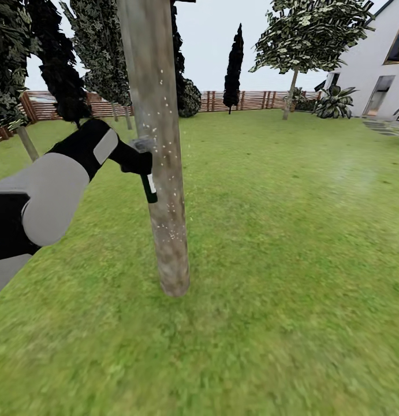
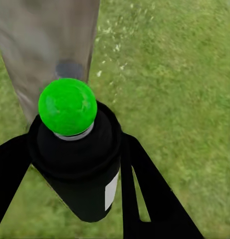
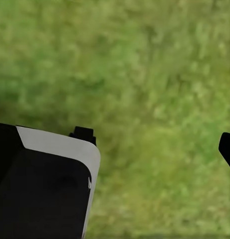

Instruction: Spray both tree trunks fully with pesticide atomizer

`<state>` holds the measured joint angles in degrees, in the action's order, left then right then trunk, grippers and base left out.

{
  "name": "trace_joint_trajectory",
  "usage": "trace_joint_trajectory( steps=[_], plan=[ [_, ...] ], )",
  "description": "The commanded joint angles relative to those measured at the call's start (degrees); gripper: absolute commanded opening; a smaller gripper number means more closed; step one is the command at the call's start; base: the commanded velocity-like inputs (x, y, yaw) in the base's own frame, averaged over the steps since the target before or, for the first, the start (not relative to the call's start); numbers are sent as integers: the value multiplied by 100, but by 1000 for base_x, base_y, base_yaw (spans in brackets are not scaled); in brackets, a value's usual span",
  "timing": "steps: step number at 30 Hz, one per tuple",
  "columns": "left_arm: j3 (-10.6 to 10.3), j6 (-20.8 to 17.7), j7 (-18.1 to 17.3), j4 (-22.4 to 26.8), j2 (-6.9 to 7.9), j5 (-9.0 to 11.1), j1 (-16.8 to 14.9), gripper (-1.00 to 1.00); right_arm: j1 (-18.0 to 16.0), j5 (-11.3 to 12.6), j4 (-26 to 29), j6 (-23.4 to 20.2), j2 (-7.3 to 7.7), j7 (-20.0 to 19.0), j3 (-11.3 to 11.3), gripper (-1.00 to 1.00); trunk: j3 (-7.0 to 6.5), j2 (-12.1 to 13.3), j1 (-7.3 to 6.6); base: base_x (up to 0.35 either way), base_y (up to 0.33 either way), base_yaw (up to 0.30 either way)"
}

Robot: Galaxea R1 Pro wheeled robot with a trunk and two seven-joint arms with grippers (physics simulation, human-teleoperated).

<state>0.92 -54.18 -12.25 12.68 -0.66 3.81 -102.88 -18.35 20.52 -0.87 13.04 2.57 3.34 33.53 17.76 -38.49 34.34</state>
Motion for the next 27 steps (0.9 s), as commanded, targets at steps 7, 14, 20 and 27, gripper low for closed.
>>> trace_joint_trajectory(
  steps=[7,14,20,27],
  plan=[
    [5,889,21,-1057,4,32,9,-100,-6,40,-9,23,-2,8,49,100,7,-7,1,0,0,0],
    [5,980,21,-1091,17,17,87,-100,-6,40,-9,23,-2,8,49,100,7,-7,1,0,0,0],
    [-1,1208,431,-1098,87,15,294,-100,-6,40,-9,23,-4,8,49,100,7,-7,1,0,0,0],
    [-4,1624,530,-1109,60,23,950,-100,-5,40,-9,23,-2,8,49,100,7,-7,1,0,0,0]
  ],
)
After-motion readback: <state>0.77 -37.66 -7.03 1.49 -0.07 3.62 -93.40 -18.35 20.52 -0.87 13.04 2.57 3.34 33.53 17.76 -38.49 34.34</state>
